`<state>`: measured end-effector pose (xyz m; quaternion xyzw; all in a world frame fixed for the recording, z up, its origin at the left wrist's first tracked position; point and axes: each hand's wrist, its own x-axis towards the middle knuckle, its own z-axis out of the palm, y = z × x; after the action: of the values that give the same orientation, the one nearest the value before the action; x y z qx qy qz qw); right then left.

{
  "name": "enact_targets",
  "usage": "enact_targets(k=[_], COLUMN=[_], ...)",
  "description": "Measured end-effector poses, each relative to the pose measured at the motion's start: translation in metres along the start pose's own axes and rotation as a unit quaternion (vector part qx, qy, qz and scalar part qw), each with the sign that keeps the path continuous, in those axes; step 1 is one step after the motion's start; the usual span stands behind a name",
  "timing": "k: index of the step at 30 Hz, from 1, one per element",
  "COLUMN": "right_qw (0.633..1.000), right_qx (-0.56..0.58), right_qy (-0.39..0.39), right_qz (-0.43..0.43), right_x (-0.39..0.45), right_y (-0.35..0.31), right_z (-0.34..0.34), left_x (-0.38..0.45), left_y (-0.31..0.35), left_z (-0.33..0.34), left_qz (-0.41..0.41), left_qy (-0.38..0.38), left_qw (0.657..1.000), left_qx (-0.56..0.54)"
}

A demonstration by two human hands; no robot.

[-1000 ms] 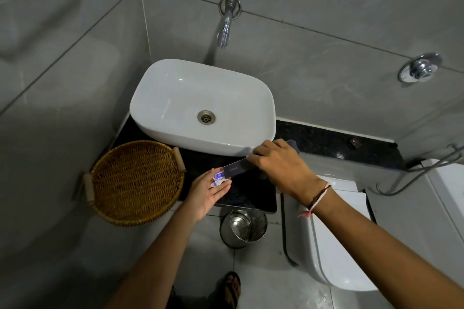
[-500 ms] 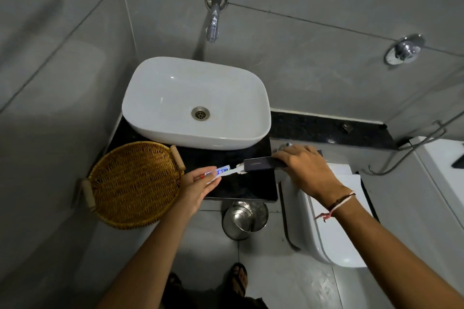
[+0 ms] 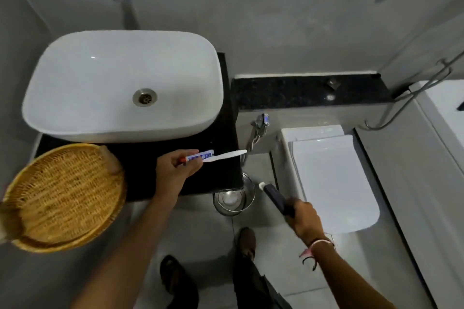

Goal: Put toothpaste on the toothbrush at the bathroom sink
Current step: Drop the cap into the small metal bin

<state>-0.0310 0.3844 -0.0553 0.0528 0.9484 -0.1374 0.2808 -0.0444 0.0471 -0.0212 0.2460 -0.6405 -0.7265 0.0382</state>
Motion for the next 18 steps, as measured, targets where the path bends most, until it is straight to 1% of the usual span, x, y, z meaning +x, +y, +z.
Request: enact_targets(k=[2,4,6,9,14,16,18], right_qw=[0.999,0.998,0.996,0.993,0.984,0.976,0.966], right_qx=[0.005,0.001,-0.011,-0.016,-0.038,-0.080,-0.148], right_qy=[-0.041,-0.065,-0.087,-0.110,-0.157,-0.177,-0.173], right_qz=[0.010,0.015,-0.007,-0.036,-0.073,-0.094,-0.125], right_x=[0.026,0.051,0.082,0.125,0.165,0.169,0.168], right_y=[0.008,0.009,0.007,-0.001,-0.012,-0.009,0.001], right_z=[0.021,0.038,0.053,0.074,0.105,0.114,0.121], left_x=[0.006,0.011,0.017,0.022,0.023,0.022,0.022], left_y=[-0.003,-0.004,-0.008,-0.011,-0.020,-0.023,-0.026], left_z=[0.019,0.033,0.043,0.050,0.053,0.052,0.051], left_qz=[0.013,0.021,0.032,0.049,0.059,0.060,0.057], left_qy=[0.014,0.031,0.048,0.061,0.083,0.085,0.095], left_qw=[1.000,0.999,0.998,0.997,0.995,0.994,0.993], left_qx=[0.020,0.030,0.031,-0.002,0.011,0.022,0.028])
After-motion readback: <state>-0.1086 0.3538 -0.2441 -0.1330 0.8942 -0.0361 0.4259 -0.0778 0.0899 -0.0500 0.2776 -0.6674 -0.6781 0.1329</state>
